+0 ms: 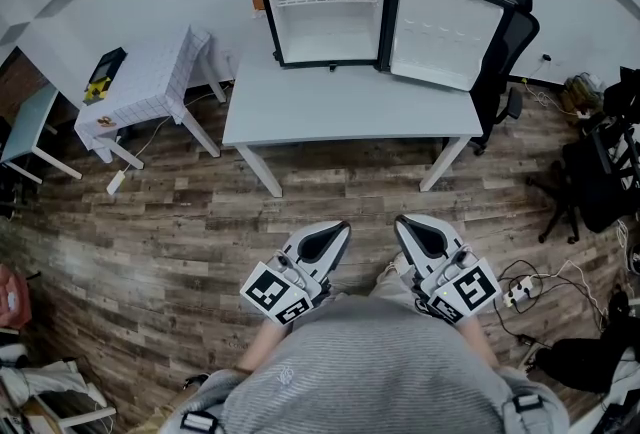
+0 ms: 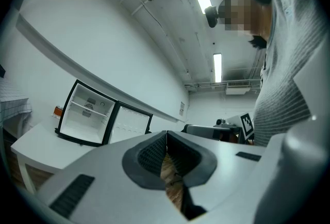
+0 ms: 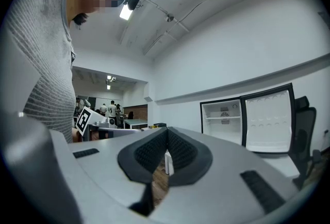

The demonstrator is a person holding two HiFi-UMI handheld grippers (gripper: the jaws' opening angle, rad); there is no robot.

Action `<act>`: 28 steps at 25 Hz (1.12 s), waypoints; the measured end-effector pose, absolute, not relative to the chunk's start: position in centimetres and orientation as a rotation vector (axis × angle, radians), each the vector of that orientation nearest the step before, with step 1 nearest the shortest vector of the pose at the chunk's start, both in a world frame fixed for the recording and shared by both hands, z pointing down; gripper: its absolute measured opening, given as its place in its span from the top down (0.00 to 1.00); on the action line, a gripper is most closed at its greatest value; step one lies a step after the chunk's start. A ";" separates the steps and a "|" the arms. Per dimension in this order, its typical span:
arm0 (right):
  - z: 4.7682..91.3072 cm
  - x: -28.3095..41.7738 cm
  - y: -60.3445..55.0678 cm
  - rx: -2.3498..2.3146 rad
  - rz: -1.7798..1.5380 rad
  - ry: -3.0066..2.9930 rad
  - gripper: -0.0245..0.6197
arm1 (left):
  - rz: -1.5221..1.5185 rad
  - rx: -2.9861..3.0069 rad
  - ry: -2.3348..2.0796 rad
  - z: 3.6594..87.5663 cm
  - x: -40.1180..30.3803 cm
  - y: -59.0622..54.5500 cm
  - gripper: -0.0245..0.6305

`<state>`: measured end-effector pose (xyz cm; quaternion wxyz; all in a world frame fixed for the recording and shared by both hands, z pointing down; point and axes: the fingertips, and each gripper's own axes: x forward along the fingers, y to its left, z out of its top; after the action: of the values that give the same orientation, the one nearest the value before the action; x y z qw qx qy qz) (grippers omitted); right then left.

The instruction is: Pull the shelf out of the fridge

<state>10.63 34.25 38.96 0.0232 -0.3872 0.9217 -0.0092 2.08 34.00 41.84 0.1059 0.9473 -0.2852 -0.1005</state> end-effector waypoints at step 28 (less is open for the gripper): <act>39.9 6.1 33.2 -1.047 -0.041 2.923 0.94 | -0.300 2.760 -0.932 42.5 -1.5 32.8 0.94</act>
<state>6.08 33.16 39.86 0.0183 -0.3371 0.9412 -0.0134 -1.46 32.85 42.52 0.1066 0.9371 -0.3164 -0.1019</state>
